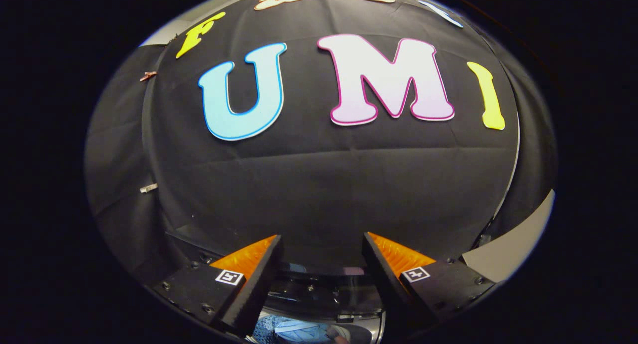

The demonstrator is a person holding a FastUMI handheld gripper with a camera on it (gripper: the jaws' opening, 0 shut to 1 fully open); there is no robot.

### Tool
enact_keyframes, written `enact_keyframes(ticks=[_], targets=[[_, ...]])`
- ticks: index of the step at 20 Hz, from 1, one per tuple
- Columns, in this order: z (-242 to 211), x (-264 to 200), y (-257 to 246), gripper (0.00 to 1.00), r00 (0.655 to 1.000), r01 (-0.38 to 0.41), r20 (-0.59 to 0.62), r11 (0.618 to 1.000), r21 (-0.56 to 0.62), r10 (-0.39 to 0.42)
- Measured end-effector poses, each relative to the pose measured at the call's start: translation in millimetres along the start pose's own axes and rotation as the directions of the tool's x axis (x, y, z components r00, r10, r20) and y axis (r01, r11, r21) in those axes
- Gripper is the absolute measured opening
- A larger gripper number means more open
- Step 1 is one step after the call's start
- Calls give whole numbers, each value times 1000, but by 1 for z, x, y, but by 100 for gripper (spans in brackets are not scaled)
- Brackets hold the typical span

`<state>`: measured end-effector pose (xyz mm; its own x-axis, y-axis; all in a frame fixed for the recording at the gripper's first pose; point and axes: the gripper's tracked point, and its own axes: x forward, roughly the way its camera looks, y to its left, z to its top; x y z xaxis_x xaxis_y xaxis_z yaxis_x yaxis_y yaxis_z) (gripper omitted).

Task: Put the clothes into the washing machine and then close the washing machine lid.

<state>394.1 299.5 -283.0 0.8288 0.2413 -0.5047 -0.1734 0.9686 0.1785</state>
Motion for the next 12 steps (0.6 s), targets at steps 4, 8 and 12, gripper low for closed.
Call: enact_keyframes(ticks=[4,8,12], targets=[[-2,0,0,99,1000,7,0,1000,-26,-7],[-3,-3,0,100,1000,21,8,999,-41,-21],[-9,-18,3,100,1000,21,-23,999,-37,-22]])
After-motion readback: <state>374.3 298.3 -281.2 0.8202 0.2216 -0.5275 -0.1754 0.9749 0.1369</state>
